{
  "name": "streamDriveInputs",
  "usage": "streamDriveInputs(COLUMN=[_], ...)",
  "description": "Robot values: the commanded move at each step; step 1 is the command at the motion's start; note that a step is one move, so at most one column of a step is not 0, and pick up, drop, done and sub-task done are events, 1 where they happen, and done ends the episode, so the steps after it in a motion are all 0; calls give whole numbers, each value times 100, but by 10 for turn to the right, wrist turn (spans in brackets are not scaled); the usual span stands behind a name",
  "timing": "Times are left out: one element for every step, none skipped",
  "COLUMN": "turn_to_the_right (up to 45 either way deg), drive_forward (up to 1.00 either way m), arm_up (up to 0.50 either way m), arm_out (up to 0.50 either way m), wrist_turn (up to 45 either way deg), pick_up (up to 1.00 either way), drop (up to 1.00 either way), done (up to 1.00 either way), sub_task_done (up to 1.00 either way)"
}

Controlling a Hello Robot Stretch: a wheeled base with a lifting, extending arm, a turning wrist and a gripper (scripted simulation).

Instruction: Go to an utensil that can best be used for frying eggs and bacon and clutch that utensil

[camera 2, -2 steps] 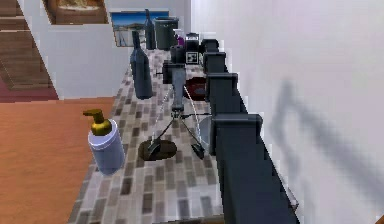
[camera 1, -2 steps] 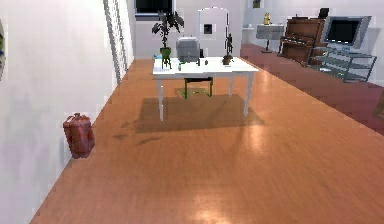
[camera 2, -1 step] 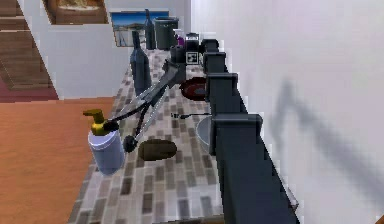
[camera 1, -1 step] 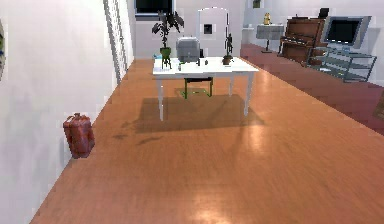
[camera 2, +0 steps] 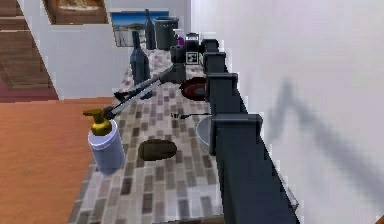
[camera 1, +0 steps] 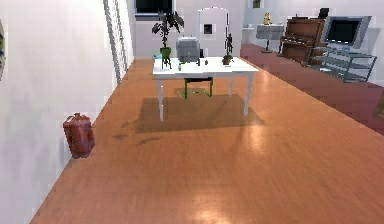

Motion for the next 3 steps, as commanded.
streamDriveInputs(turn_to_the_right=[0, 0, 0], drive_forward=[0, 0, 0], arm_up=[0, 0, 0], arm_out=[0, 0, 0], wrist_turn=[450, 450, 330], pick_up=[0, 0, 0], drop=[0, 0, 0], done=[0, 0, 0], sub_task_done=[0, 0, 0])
